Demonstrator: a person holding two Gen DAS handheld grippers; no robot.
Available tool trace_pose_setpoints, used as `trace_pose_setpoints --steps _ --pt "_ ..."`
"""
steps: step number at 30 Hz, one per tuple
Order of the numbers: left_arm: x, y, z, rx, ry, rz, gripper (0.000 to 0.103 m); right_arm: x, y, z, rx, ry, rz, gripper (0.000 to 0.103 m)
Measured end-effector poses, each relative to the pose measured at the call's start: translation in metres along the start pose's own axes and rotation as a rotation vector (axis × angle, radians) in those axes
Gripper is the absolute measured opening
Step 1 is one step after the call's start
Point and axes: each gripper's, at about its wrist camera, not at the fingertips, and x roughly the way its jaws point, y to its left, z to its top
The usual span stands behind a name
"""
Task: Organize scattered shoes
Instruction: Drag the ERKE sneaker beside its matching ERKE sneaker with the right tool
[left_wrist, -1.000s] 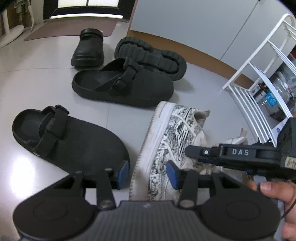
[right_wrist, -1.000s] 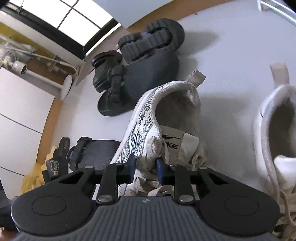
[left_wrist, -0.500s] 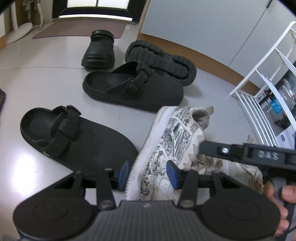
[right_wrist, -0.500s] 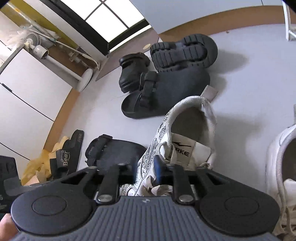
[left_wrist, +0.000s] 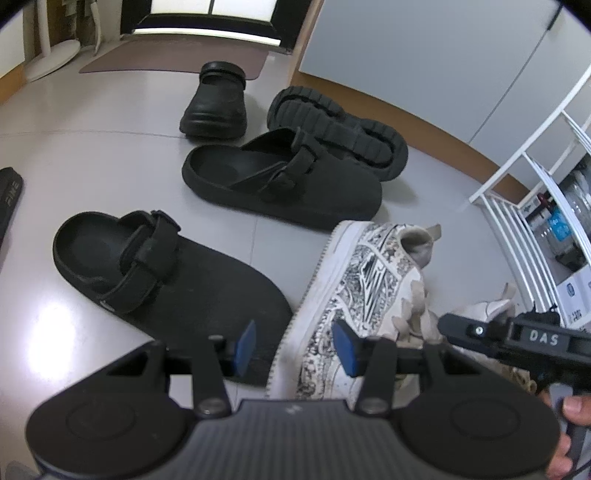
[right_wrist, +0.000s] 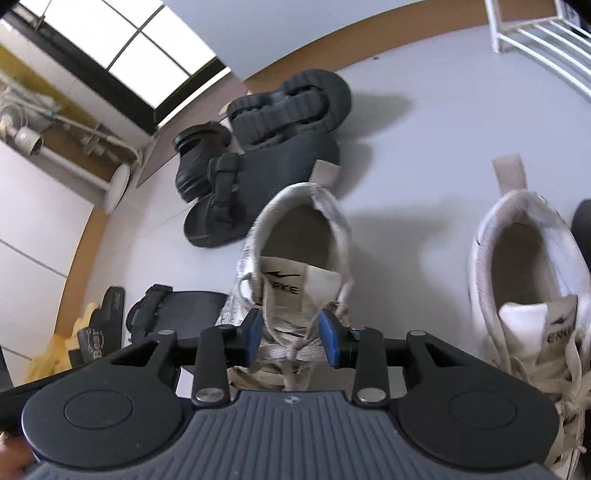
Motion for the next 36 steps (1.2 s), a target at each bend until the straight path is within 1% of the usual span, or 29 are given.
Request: trace_pose_setpoints --steps 2,4,6,9,11,14,16,17,18,20,24,30,36 --pt "0.000 -0.001 0.000 0.002 -0.002 -0.003 0.050 0.000 -0.005 0.001 0.030 -0.019 -0.018 0.038" --pt "0.000 -0.001 0.000 0.004 -0.003 -0.005 0.050 -0.002 -0.007 0.002 0.037 -0.044 -0.029 0.038" --pt "-0.001 -0.001 0.001 0.004 -0.002 -0.005 0.050 0.000 -0.007 0.004 0.042 -0.050 -0.038 0.038" --pt "0.002 -0.002 0.002 0.003 -0.002 -0.007 0.050 0.015 -0.014 0.005 0.063 -0.027 -0.066 0.038" --pt "0.001 -0.002 0.002 0.007 -0.003 -0.008 0.051 0.026 -0.019 0.004 0.096 0.006 -0.070 0.038" --pt "0.002 -0.002 0.002 0.011 0.001 -0.007 0.051 0.037 -0.022 0.001 0.116 0.032 -0.063 0.038" --pt "0.003 -0.003 0.001 0.011 0.005 -0.008 0.051 0.045 -0.021 0.001 0.102 0.044 -0.050 0.033" --pt "0.003 -0.003 0.001 0.011 0.009 -0.010 0.051 0.047 -0.020 0.002 0.085 0.052 -0.039 0.022" --pt "0.003 -0.004 0.000 0.013 0.010 -0.011 0.051 0.049 -0.018 0.003 0.065 0.059 -0.027 0.020" --pt "0.004 -0.005 0.000 0.017 0.013 -0.013 0.051 0.047 -0.015 0.003 0.035 0.064 -0.033 0.018" --pt "0.004 -0.005 0.000 0.013 0.012 -0.013 0.051 0.041 -0.015 0.003 0.022 0.058 -0.039 0.017" --pt "0.005 -0.008 0.000 0.018 0.016 -0.018 0.051 0.023 0.003 0.001 -0.102 0.059 -0.120 0.017" --pt "0.004 -0.009 -0.001 0.020 0.018 -0.021 0.051 0.010 0.009 -0.002 -0.172 0.044 -0.172 0.015"
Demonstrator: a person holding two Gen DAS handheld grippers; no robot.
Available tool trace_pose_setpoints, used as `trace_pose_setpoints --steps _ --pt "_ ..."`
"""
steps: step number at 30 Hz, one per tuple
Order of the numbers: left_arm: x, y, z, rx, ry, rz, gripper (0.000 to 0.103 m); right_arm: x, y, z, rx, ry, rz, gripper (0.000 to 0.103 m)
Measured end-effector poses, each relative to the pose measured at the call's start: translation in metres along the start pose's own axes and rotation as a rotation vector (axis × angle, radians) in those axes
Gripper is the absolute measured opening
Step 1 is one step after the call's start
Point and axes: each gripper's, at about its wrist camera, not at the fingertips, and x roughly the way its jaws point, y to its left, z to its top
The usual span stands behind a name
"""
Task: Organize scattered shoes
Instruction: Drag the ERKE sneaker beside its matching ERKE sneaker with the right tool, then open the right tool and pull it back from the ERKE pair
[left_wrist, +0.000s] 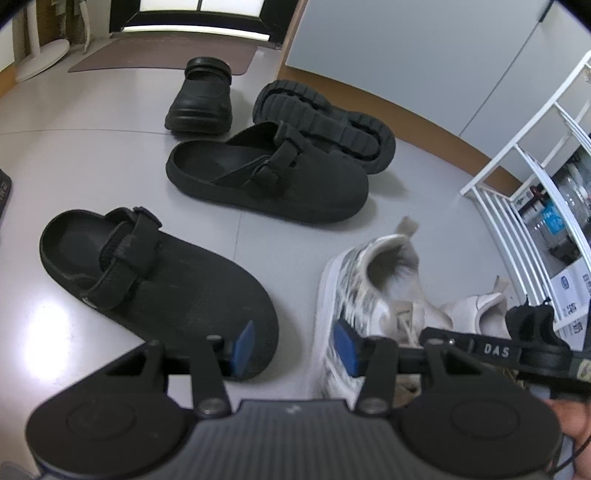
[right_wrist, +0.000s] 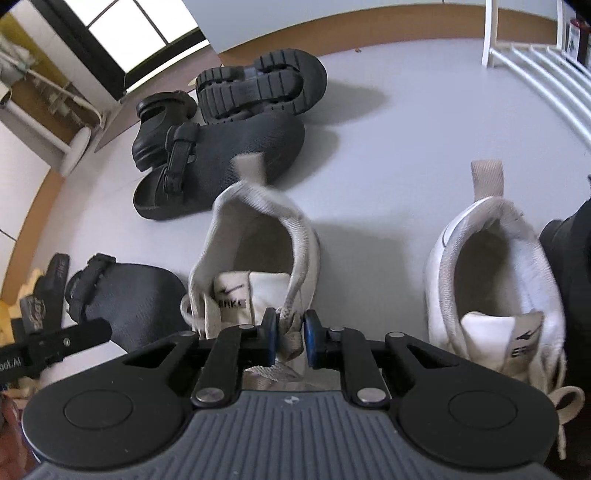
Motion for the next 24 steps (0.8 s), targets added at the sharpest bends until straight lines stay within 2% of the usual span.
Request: trace_pose_setpoints --steps 5,12,24 --pt "0.001 -0.001 -0.001 -0.003 0.005 0.000 0.051 -0.005 -0.005 0.001 -0.002 -0.026 -0.041 0.014" --pt "0.000 -0.002 -0.002 -0.002 0.006 -0.008 0.051 -0.012 -0.017 -0.007 0.063 -0.036 -0.091 0.013" --pt "0.002 -0.002 -0.003 -0.003 0.014 -0.009 0.051 -0.024 -0.020 -0.020 0.021 -0.034 -0.121 0.014"
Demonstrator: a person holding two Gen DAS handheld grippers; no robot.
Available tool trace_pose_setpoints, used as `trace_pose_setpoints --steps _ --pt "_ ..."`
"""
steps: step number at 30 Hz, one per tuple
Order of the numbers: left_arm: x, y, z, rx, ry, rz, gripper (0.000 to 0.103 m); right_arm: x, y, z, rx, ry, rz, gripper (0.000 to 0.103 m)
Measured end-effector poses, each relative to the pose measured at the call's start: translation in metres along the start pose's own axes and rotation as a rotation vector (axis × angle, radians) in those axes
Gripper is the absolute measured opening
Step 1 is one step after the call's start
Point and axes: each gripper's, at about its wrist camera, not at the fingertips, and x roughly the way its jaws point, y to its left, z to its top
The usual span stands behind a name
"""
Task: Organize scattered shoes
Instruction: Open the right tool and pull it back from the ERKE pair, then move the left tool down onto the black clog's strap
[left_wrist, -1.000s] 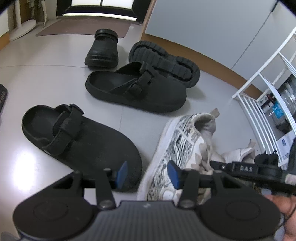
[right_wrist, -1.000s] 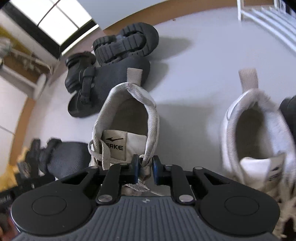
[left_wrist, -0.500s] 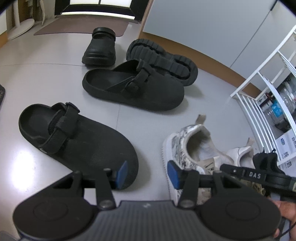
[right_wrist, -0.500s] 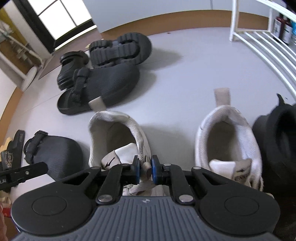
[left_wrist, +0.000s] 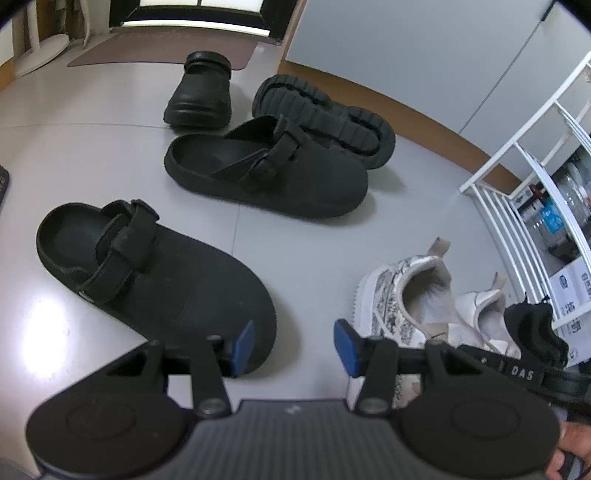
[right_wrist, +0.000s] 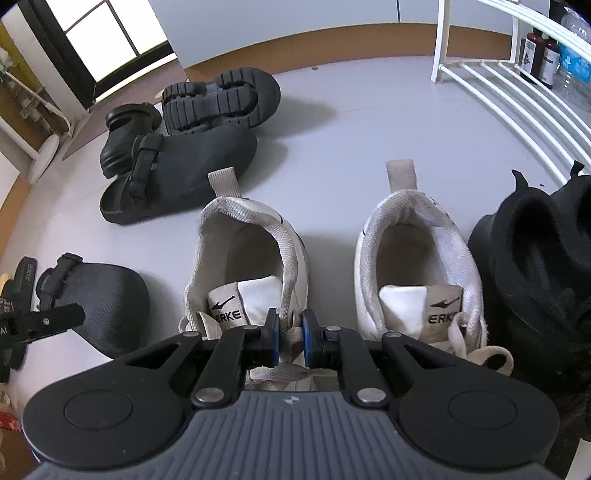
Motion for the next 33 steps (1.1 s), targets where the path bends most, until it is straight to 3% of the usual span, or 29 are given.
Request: trace_pose_setpoints --steps 4,5,6,8,10,21,26,30,33 --pt "0.002 -0.003 0.001 0.006 0.002 0.000 0.051 -0.004 -0.002 -0.002 -0.009 -0.014 0.015 0.020" --pt "0.002 -0.004 0.001 0.008 0.001 0.000 0.051 -0.005 -0.001 -0.003 -0.015 -0.023 0.014 0.027" --pt "0.002 -0.005 0.001 0.009 0.000 0.000 0.052 -0.012 0.001 -0.004 -0.044 -0.058 0.027 0.045" --pt "0.002 -0.006 0.001 0.011 -0.003 0.002 0.054 -0.022 0.004 -0.008 -0.074 -0.104 0.039 0.062" --pt "0.001 -0.007 0.002 0.013 -0.007 0.004 0.054 -0.026 0.006 -0.011 -0.104 -0.117 0.049 0.062" --pt "0.001 -0.008 0.003 0.013 -0.014 0.019 0.056 -0.010 0.011 -0.036 -0.155 0.023 0.099 0.063" --pt "0.001 -0.007 0.002 0.015 -0.010 0.023 0.059 -0.004 0.013 -0.046 -0.177 0.050 0.090 0.076" --pt "-0.001 -0.006 0.002 0.006 -0.021 0.027 0.069 -0.002 0.014 -0.051 -0.178 0.065 0.097 0.078" --pt "-0.002 -0.005 0.003 0.009 -0.030 0.029 0.070 0.000 0.019 -0.053 -0.199 0.067 0.096 0.079"
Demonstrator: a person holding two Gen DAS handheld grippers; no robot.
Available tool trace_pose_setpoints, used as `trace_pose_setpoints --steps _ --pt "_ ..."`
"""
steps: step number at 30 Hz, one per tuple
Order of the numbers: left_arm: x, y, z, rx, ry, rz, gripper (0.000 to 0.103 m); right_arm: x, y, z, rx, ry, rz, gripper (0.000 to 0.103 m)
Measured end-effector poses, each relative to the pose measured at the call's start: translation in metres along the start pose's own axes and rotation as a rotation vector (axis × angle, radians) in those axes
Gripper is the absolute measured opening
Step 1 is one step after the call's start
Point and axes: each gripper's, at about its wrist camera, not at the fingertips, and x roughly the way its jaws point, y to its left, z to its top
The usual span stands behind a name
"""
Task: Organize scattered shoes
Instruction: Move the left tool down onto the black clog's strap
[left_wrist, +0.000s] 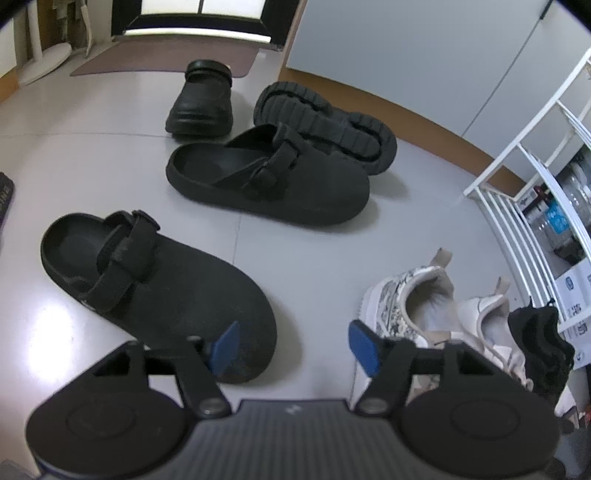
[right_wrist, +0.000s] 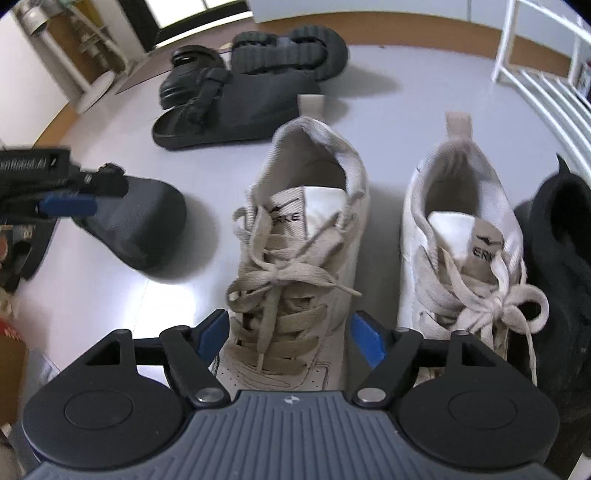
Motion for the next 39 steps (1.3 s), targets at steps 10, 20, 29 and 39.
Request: trace_pose_setpoints --steps 10,20,29,39 --pt "0.002 0.007 -0.002 -0.014 0.006 0.009 0.075 0.017 0.002 0.006 0.006 0.009 -0.008 0.084" --pt "-0.001 0.028 0.003 -0.011 -0.030 0.073 0.079 0.018 -0.002 0.003 0.000 0.018 -0.050 0.076" --pt "0.000 0.068 0.018 -0.041 -0.085 0.191 0.079 0.012 -0.011 -0.003 0.037 0.060 -0.081 0.077" --pt "0.008 0.093 0.043 -0.012 -0.100 0.255 0.084 -0.006 -0.026 0.001 0.053 0.110 0.040 0.079"
